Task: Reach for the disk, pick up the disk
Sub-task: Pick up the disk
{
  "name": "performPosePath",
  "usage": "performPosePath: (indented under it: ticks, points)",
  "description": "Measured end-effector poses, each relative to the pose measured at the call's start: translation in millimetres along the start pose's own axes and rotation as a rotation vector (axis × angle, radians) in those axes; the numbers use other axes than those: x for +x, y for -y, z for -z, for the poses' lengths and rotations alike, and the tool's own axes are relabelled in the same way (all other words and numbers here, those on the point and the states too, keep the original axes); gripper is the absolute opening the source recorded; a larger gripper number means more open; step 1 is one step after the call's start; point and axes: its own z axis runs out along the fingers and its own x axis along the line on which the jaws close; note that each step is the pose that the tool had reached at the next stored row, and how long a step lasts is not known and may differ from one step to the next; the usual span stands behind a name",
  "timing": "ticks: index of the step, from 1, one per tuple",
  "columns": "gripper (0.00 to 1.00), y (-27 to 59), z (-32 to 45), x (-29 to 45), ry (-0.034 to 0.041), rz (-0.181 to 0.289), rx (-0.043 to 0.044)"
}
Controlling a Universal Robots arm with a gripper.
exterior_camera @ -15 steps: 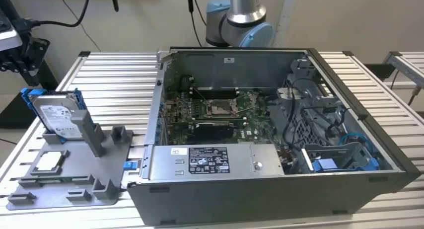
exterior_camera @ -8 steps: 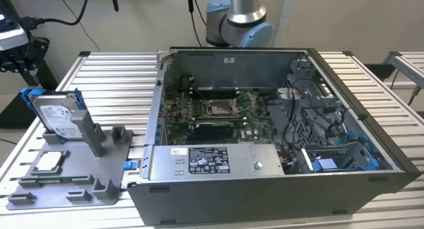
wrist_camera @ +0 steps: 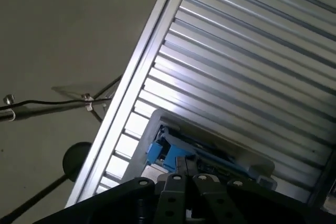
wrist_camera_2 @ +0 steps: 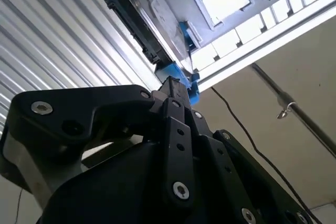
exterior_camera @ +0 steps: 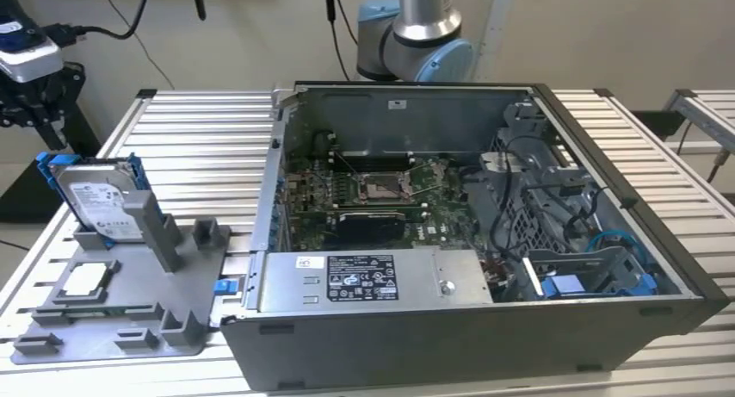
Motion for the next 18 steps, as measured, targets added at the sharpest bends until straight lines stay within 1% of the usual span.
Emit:
performPosePath:
  ticks: [18]
  points:
    - [0.00, 0.0, 0.0, 0.0, -0.0124, 0.327, 0.0001]
